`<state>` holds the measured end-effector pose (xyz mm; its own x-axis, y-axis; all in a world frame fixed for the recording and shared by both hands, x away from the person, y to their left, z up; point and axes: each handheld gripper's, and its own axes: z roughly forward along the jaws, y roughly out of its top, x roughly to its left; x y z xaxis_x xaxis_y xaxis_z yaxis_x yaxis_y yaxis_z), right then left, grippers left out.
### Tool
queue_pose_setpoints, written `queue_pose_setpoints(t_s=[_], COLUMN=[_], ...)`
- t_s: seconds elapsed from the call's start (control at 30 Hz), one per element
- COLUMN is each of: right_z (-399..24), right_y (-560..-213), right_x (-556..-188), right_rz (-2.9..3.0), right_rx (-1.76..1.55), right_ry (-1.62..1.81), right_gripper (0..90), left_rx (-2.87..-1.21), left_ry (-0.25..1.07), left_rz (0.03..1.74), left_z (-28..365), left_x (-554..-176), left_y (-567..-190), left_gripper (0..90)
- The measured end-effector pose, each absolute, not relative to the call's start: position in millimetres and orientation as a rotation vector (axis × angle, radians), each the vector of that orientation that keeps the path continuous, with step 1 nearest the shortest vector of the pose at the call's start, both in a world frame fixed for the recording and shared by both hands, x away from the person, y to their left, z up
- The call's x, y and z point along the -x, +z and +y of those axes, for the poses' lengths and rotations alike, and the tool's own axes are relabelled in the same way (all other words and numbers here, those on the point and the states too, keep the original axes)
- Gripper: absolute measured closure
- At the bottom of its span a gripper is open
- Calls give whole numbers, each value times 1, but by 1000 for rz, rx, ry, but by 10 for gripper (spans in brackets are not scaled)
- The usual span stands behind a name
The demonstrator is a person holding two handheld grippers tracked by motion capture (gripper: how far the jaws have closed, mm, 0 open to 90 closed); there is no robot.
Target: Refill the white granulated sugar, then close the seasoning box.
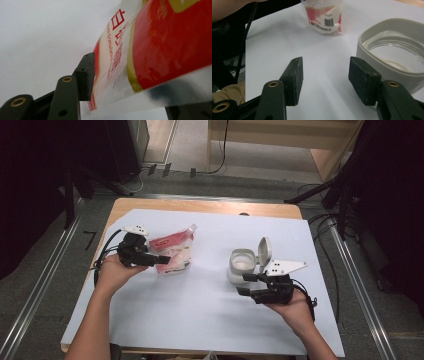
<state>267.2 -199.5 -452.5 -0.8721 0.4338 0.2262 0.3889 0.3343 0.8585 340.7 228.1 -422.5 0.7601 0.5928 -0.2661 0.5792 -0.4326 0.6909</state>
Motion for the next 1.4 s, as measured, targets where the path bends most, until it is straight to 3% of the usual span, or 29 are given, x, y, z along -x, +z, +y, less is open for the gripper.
queue_pose_setpoints(t_s=[1.13,1.4], right_z=[-255,-262], right_y=[-440,-440], right_x=[-269,-273], right_rz=[2449,2408], right_rx=[-924,-1017], right_ry=[1509,1497], right_gripper=[552,742], left_rx=[-2142,-2147], left_ry=[67,82], left_rz=[969,987], left_z=[268,281], left_x=[-313,-313], left_y=[-422,-429], left_gripper=[443,433])
